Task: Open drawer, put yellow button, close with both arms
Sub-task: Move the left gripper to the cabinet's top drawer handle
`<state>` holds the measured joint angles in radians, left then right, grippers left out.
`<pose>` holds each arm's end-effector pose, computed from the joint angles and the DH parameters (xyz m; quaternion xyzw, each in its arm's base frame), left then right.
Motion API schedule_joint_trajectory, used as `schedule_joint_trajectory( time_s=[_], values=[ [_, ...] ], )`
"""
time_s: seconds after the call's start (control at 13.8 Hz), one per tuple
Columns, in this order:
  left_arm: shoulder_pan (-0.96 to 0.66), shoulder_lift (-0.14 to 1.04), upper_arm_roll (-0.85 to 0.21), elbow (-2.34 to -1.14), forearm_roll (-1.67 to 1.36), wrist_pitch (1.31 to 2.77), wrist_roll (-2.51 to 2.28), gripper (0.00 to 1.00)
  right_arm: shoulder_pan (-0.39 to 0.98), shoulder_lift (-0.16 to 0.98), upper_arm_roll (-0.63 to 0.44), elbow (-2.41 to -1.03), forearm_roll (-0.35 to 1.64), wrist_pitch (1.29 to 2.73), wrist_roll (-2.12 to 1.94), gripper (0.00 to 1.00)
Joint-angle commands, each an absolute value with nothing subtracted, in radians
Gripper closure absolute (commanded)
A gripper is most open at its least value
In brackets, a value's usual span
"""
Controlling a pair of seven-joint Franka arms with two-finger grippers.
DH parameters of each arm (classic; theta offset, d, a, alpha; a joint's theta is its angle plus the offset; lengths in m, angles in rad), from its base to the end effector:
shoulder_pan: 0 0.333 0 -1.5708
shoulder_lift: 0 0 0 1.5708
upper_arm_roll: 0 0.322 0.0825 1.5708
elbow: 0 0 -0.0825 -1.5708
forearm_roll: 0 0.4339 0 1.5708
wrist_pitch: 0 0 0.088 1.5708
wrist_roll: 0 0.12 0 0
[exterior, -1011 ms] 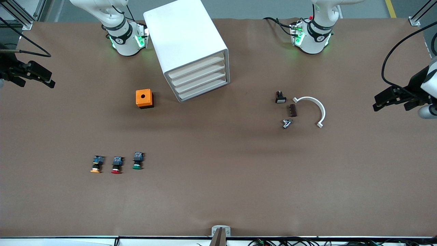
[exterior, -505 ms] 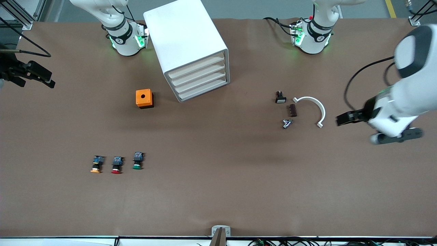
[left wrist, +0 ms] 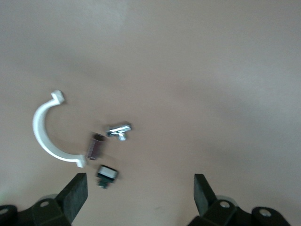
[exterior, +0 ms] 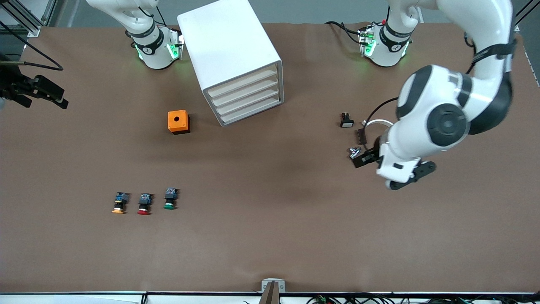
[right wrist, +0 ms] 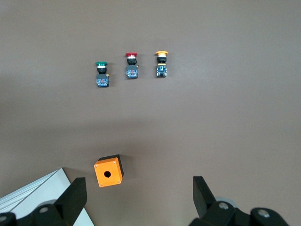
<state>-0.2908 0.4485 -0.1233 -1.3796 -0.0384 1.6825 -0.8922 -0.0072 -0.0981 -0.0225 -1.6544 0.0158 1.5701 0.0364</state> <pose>0.6666 -0.2825 0.4276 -0.9663 -0.2433 0.0843 0.0067 0.5727 -0.0157 0.6315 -0.9994 0.0329 -0.0069 0.0090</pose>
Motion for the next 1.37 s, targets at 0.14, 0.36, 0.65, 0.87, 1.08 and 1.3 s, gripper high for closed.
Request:
schedule_joint_trajectory(
  time_s=[0.14,0.36,0.65,0.87,1.08,1.3],
  values=[
    [-0.39,0.531,-0.121,-1.322,-0.096,1.784,-1.222,0.01,-0.021,-0.104,-0.012,-1.655,0.018,1.569,0.025,0.0],
    [-0.39,0.587,-0.121,-1.255,-0.28,1.827,-1.425,0.01,-0.023,-0.104,-0.012,-1.654,0.018,1.569,-0.009,0.0],
    [-0.382,0.673,-0.124,-1.246,-0.604,1.896,-1.67,0.01,-0.023,-0.104,-0.012,-1.654,0.02,1.569,-0.011,0.0],
    [-0.39,0.699,-0.126,-1.246,-0.664,1.856,-1.796,0.01,-0.023,-0.104,-0.012,-1.654,0.018,1.568,-0.009,0.0],
    [-0.399,0.739,-0.133,-1.252,-0.793,1.732,-1.919,0.01,-0.025,-0.094,-0.012,-1.625,0.017,1.557,-0.009,0.0],
    [-0.483,0.762,-0.137,-1.255,-0.837,1.599,-2.074,0.01,-0.026,-0.039,-0.012,-1.62,0.005,1.569,0.0,0.0]
  ],
)
